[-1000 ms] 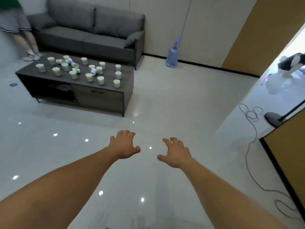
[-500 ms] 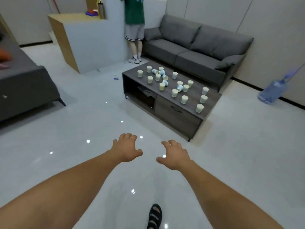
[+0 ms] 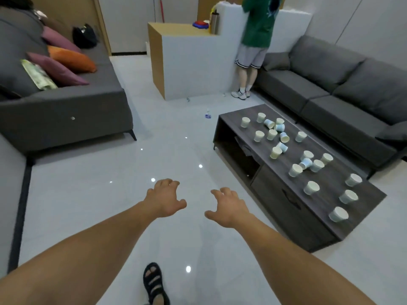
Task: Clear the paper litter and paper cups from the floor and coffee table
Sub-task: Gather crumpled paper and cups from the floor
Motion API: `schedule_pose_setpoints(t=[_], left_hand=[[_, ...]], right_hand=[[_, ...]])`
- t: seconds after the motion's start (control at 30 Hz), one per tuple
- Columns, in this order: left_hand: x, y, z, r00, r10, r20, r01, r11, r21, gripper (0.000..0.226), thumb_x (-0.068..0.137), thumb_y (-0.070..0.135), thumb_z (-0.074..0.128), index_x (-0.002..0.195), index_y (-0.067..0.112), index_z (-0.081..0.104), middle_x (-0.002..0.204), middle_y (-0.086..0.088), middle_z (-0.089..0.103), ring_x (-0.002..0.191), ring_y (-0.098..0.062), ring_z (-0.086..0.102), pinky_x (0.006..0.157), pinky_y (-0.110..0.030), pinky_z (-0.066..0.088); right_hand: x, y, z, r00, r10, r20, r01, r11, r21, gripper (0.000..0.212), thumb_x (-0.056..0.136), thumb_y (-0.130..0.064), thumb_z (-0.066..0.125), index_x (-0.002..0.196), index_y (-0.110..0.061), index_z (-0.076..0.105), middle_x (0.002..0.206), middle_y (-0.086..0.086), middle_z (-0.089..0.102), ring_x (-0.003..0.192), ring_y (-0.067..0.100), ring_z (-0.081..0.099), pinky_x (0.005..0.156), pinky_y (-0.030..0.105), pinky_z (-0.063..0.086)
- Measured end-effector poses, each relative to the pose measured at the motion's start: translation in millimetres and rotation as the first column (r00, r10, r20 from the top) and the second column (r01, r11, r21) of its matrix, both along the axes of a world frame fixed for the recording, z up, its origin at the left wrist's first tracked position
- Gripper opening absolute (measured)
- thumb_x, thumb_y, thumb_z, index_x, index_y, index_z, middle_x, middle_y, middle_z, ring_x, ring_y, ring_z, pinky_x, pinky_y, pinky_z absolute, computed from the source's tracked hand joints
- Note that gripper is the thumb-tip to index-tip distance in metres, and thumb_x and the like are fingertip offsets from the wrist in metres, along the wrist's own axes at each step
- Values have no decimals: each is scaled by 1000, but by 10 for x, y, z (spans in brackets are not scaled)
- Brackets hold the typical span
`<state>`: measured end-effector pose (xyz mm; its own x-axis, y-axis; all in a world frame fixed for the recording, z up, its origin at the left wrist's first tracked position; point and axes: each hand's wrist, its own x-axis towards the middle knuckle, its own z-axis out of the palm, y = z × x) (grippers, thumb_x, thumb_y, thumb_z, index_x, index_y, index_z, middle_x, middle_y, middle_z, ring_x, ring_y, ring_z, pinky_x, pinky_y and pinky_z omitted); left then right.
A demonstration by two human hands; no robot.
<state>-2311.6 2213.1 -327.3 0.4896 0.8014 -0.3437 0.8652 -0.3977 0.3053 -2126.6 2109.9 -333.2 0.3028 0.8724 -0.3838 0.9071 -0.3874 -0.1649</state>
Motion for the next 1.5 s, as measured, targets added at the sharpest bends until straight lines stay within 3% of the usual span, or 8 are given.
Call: schedule_pose_setpoints(t=[0.37,0.57,0.9,1.03,1.3,1.5], left_hand=[[644,2524,75,998,-62,-11,62,998,-16,74,88,49,52,149,19,25,155,-3,21,144,-24,15,113,-43,25],[1371,3673,-2,995,-92,-25,92,996,-21,74,88,48,52,149,19,24,156,-3,20,144,-24,15,113,-43,27],[2389,5557,112,999,41,-11,-41,999,-21,73,87,47,53,149,19,26,155,-2,22,141,-24,21,111,-41,29],[2758,6207,46,1000,24,-18,-25,996,-85,73,86,47,53,149,20,25,155,-1,22,140,-24,23,110,-42,31],[3605,8116,-165,998,-57,-9,56,993,-104,74,88,46,53,150,18,24,154,-5,23,139,-26,26,109,-40,33],[4309,9529,-53,988,-148,-36,144,985,-90,73,88,45,53,150,18,25,154,-6,25,138,-27,27,109,-41,34]], right_hand=[[621,2392,-6,998,-51,-29,51,999,-13,78,89,-56,53,153,-26,20,159,2,18,142,26,23,110,44,32],[1386,3487,-120,997,-79,-26,79,996,-32,78,88,-55,55,153,-26,21,157,3,20,142,27,23,108,45,33],[2530,5682,23,997,65,-47,-64,998,30,78,89,-54,54,152,-24,22,157,6,18,141,28,24,107,44,36],[2913,6375,20,996,82,-47,-83,996,-25,79,89,-53,54,153,-23,20,158,6,17,141,29,24,108,45,37],[3779,8001,-133,997,-29,-76,25,999,-46,78,91,-49,54,154,-20,19,157,7,18,140,29,25,110,39,34],[4338,9060,-182,984,-157,-86,152,986,-67,78,90,-50,55,153,-22,21,156,6,20,138,28,29,107,42,38]])
